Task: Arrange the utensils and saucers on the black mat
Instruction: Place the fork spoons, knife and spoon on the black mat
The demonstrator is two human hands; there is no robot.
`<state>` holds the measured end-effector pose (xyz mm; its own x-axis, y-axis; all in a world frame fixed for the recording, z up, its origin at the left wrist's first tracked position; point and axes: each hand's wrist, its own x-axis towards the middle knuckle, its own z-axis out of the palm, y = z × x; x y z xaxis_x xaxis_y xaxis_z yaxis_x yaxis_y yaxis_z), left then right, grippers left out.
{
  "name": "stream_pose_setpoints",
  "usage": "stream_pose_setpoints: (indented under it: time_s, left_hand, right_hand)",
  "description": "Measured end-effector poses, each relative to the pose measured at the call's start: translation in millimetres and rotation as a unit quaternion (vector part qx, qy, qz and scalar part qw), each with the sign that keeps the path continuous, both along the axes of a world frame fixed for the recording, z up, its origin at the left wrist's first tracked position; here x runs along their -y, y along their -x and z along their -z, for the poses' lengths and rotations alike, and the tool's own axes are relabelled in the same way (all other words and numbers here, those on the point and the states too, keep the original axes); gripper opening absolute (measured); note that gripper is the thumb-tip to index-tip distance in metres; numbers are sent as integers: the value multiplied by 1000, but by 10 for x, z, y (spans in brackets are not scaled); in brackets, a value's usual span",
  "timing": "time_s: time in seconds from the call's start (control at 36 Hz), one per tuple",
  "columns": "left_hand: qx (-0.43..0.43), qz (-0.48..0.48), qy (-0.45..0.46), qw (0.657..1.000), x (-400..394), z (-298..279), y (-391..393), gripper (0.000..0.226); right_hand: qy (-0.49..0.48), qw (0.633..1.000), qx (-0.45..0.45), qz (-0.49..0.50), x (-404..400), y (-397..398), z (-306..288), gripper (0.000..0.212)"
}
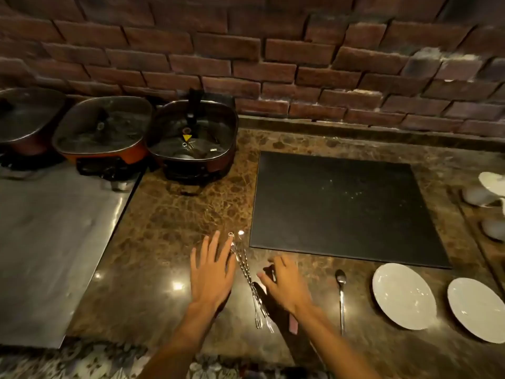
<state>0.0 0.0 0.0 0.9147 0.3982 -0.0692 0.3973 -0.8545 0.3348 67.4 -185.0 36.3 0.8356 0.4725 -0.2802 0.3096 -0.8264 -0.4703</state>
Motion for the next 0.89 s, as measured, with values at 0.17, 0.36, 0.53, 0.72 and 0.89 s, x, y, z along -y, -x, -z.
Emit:
stream_pose_setpoints:
  time_s: [0.17,0.36,0.53,0.72,0.89]
  left_hand:
    - [-36,-18,-3,999,-255,435,-3,60]
    - [-55,-15,-35,998,-349,851,116,61]
    - [-14,-11,-92,996,-353,1002,143,58]
    - [33,-8,-116,993,-418,1076,58,57]
    - [30,-9,-100,994,-480,1099,-43,57]
  right_hand:
    - [27,995,-97,29,-348,74,207,42]
    - [93,992,-78,40,-603,53,356,33]
    - [152,986,-72,12,-761,23,397,24]
    - [166,982,-93,14,-821,-41,404,21]
    - [144,983,-111,28,-780,-128,409,23]
